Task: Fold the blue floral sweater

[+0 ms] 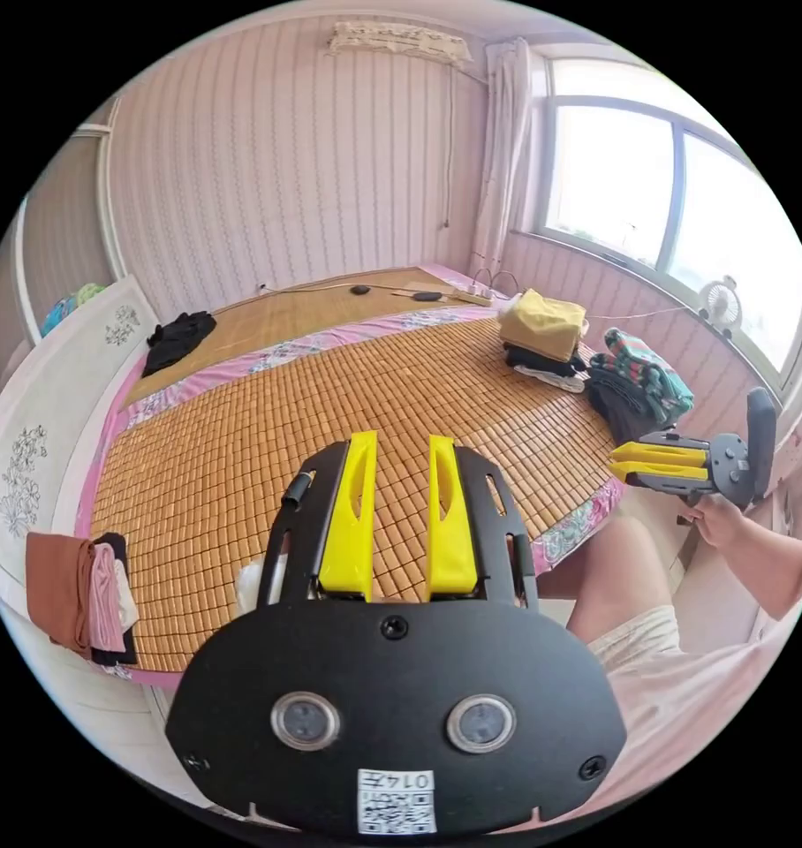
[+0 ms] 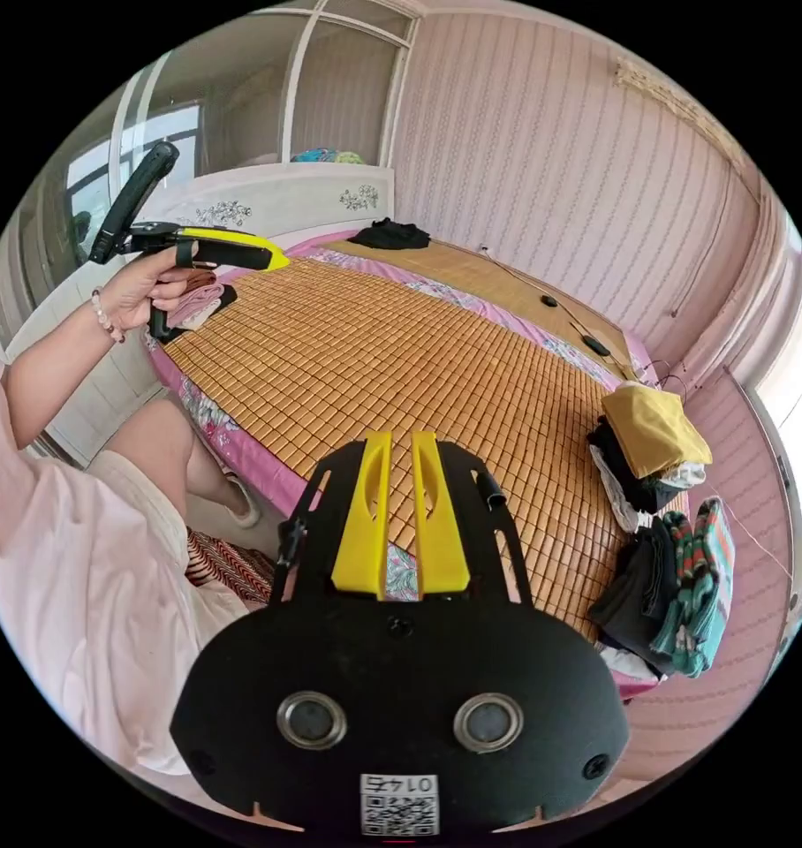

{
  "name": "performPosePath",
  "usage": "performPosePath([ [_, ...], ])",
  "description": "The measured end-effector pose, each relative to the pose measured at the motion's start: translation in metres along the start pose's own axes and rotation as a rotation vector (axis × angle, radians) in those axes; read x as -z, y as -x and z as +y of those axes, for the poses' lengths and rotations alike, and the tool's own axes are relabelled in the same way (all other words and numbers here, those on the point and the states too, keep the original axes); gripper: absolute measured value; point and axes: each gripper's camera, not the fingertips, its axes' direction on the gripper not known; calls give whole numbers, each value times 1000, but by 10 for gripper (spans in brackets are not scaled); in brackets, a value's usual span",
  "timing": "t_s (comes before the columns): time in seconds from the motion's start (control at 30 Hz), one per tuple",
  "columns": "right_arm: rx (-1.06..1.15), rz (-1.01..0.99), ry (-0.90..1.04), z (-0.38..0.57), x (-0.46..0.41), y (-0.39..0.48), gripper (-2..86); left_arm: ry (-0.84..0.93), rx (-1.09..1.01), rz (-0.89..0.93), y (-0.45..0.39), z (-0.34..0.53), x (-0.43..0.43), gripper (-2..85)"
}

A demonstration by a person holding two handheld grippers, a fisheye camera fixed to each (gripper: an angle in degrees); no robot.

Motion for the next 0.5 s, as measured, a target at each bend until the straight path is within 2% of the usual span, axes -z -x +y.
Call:
performPosePath([
  [0.2, -225, 10, 37, 41, 42, -101, 96, 24, -134, 153, -100, -24, -66, 89],
  [0.37, -416, 172, 120, 68, 76, -182, 93, -90, -312, 414, -178, -40, -116, 84],
  [0.5, -544, 247, 148, 87, 108, -254, 96, -79, -410, 511, -231, -53, -156, 82],
])
